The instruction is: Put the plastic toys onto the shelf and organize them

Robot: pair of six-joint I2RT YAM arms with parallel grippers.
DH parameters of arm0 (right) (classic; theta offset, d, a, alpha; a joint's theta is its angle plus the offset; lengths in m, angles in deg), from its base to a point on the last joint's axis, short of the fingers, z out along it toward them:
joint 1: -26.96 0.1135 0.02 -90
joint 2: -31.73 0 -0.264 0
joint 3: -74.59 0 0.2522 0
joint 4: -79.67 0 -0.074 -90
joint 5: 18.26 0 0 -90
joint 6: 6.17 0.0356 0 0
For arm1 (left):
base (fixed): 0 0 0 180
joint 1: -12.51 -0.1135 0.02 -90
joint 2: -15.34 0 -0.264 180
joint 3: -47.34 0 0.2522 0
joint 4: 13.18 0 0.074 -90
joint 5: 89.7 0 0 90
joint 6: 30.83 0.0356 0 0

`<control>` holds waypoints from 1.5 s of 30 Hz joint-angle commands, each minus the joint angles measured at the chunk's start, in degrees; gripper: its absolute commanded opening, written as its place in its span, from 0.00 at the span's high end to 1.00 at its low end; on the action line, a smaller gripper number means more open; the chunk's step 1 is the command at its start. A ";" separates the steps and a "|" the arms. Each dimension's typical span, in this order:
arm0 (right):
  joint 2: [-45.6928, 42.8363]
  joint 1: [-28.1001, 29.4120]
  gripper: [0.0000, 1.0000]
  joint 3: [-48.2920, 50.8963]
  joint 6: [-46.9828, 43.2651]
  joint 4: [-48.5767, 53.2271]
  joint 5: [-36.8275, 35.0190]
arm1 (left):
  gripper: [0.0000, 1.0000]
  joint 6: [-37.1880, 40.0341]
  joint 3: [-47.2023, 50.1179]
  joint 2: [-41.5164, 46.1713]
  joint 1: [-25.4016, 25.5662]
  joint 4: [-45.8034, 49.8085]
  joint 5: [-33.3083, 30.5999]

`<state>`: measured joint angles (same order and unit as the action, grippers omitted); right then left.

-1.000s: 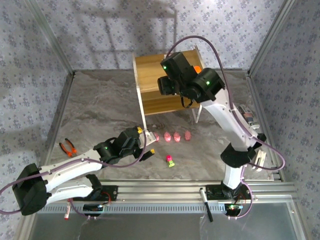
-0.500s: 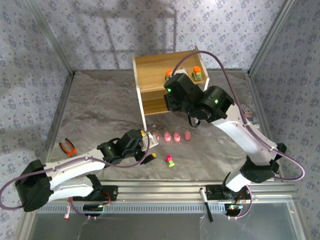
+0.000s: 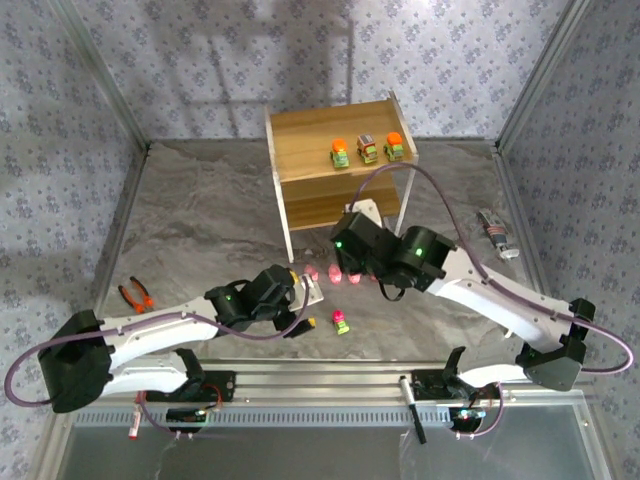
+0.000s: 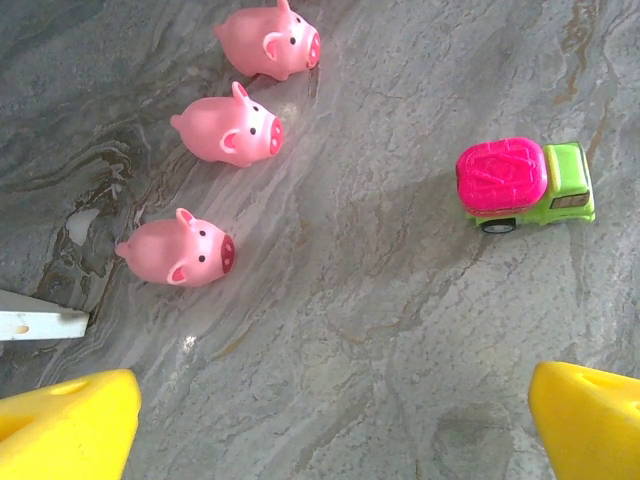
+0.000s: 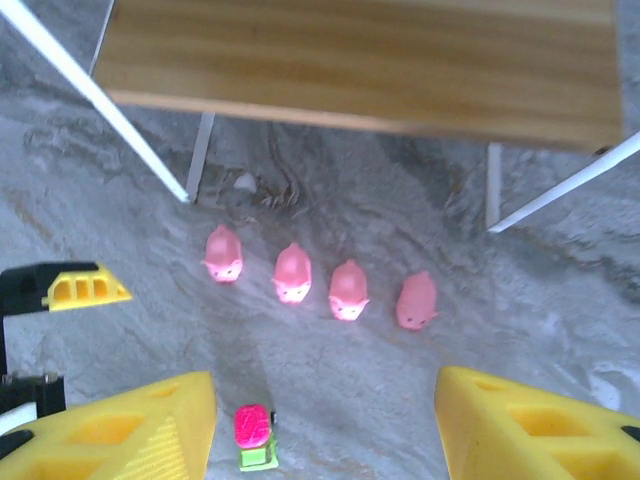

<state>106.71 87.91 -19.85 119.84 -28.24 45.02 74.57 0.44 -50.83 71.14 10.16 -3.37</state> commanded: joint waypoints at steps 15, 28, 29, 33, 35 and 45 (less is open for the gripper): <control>-3.01 7.37 0.36 19.92 7.46 -16.31 5.18 | 0.00 -3.84 -2.19 -1.22 -5.26 1.22 2.03; -0.42 10.99 0.36 25.34 12.34 -20.68 6.33 | 0.00 -5.88 -3.59 -2.37 -10.03 2.41 5.02; -0.12 11.23 0.36 25.51 12.65 -20.91 6.42 | 0.00 -5.91 -3.59 -2.39 -10.03 2.46 5.03; 1.30 12.24 0.35 26.51 14.17 -22.01 6.73 | 0.00 -6.17 -3.77 -2.57 -10.24 2.68 5.07; 1.68 12.60 0.35 27.06 14.85 -22.59 7.00 | 0.00 -6.26 -3.83 -2.65 -10.29 2.72 5.23; 3.69 13.49 0.35 30.06 17.78 -25.76 8.55 | 0.00 -6.95 -4.12 -2.90 -11.44 2.98 5.95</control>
<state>109.31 100.78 9.48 135.36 -52.92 53.13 68.52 -1.53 -53.12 60.13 12.50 1.16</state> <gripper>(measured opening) 0.649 0.996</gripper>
